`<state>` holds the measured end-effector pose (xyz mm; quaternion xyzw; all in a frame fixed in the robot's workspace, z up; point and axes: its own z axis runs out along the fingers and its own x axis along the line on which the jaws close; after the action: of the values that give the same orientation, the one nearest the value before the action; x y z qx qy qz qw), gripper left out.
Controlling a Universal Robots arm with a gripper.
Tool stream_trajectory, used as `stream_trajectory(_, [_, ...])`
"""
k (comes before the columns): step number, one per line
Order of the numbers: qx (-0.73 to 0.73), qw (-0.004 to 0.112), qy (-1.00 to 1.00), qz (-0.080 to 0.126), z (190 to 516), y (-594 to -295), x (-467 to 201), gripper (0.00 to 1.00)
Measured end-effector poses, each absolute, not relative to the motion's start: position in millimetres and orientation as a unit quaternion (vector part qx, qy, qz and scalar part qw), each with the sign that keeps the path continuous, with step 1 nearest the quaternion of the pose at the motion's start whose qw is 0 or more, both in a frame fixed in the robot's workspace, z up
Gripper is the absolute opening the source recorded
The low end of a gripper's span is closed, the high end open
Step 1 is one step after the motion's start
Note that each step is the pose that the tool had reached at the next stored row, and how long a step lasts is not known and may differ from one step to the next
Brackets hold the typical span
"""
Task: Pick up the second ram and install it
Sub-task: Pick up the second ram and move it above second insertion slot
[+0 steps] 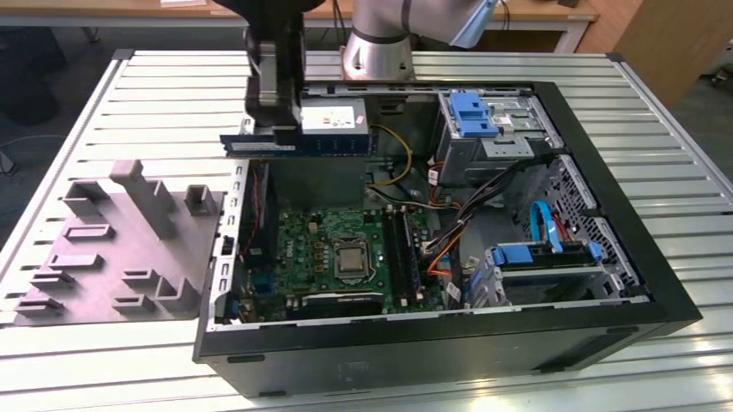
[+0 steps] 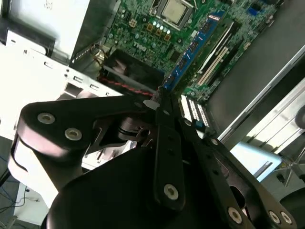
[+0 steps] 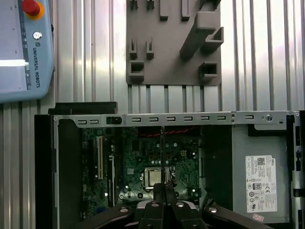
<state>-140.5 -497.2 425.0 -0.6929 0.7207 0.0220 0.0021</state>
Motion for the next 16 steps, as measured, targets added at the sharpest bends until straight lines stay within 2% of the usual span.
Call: stream_trajectory(16, [-0.693,0.002,0.721,0.022,424.9,-497.2,-111.2,0.12])
